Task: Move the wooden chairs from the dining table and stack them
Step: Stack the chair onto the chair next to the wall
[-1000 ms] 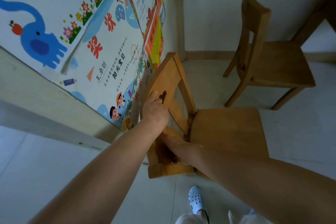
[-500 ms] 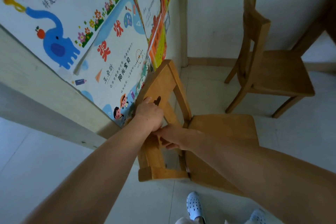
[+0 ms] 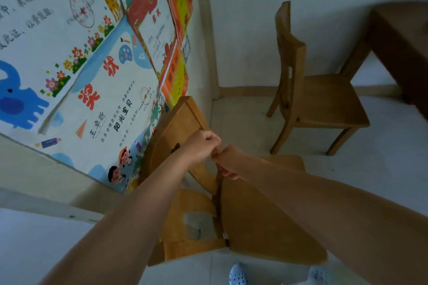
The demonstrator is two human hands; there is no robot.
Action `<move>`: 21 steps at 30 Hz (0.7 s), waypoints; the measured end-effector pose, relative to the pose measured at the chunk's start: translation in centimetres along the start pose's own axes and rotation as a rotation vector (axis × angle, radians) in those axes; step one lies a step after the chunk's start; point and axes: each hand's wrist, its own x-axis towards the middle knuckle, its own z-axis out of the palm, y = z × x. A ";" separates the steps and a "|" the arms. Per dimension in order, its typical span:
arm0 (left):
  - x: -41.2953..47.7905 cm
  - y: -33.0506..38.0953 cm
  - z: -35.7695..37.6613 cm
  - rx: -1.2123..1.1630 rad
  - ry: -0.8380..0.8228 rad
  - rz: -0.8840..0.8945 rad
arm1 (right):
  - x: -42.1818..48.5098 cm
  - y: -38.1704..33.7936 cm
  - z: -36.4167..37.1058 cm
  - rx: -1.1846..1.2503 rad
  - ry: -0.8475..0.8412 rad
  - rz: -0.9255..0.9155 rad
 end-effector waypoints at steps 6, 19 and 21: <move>3.1 4.5 2.8 -0.209 0.029 -0.035 | 1.0 2.0 -5.6 0.013 0.047 0.027; 12.9 16.8 10.5 -0.251 -0.044 -0.040 | 6.0 5.7 -23.6 0.166 0.104 0.012; 15.5 19.2 11.7 -0.279 -0.032 -0.042 | 7.4 6.4 -27.3 0.193 0.121 0.020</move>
